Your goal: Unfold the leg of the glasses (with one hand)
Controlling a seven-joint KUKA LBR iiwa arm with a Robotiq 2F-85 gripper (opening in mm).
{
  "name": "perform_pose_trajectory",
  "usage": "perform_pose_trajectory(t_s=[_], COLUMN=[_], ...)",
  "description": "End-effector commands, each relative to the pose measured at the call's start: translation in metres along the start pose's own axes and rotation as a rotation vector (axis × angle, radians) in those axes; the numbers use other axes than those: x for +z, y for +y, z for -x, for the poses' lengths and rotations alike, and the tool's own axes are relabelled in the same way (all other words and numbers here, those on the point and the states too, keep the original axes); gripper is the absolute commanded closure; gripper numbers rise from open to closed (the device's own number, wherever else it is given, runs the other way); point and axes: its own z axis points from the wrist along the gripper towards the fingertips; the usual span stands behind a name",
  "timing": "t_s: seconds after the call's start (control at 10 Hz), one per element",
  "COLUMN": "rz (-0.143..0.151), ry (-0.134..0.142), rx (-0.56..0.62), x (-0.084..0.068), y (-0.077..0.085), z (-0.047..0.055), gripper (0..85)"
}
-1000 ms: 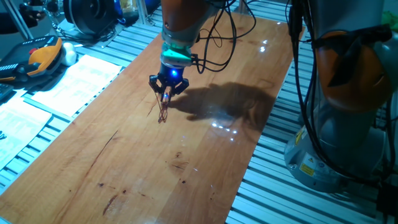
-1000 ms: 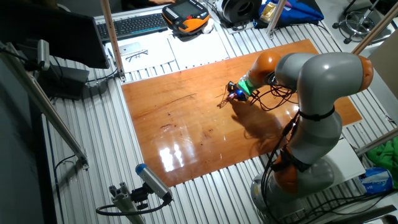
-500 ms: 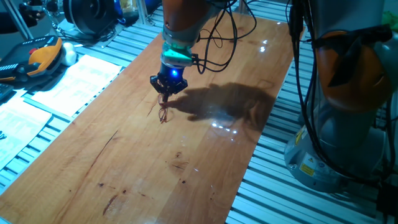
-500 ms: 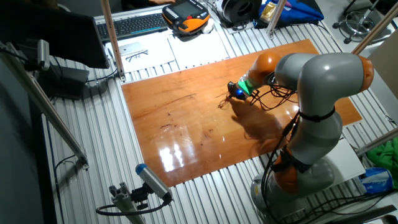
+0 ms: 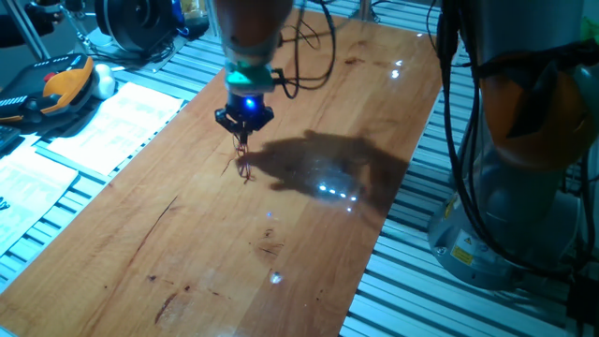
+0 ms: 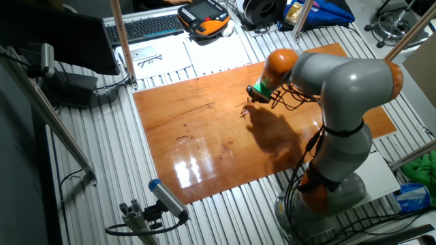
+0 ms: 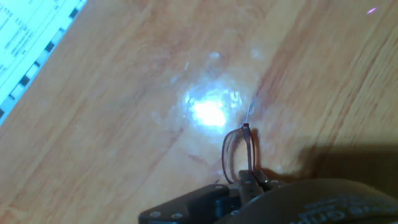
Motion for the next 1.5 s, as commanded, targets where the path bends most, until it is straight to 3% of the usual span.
perform_pose_trajectory(t_s=[0.0,0.3,0.7,0.8,1.0,1.1,1.4], rz=[-0.059,-0.166,-0.257,-0.269,-0.293,-0.309,-0.415], ry=[-0.004,-0.025,0.021,0.038,0.040,0.025,-0.043], rx=[-0.017,-0.075,-0.094,-0.092,-0.104,-0.123,-0.227], x=[-0.004,-0.010,-0.028,-0.036,-0.043,-0.043,-0.042], y=[0.001,0.004,0.013,0.018,0.025,0.027,0.030], z=[0.004,0.006,0.013,0.017,0.017,0.016,0.014], gripper=[85.0,85.0,85.0,85.0,85.0,85.0,85.0])
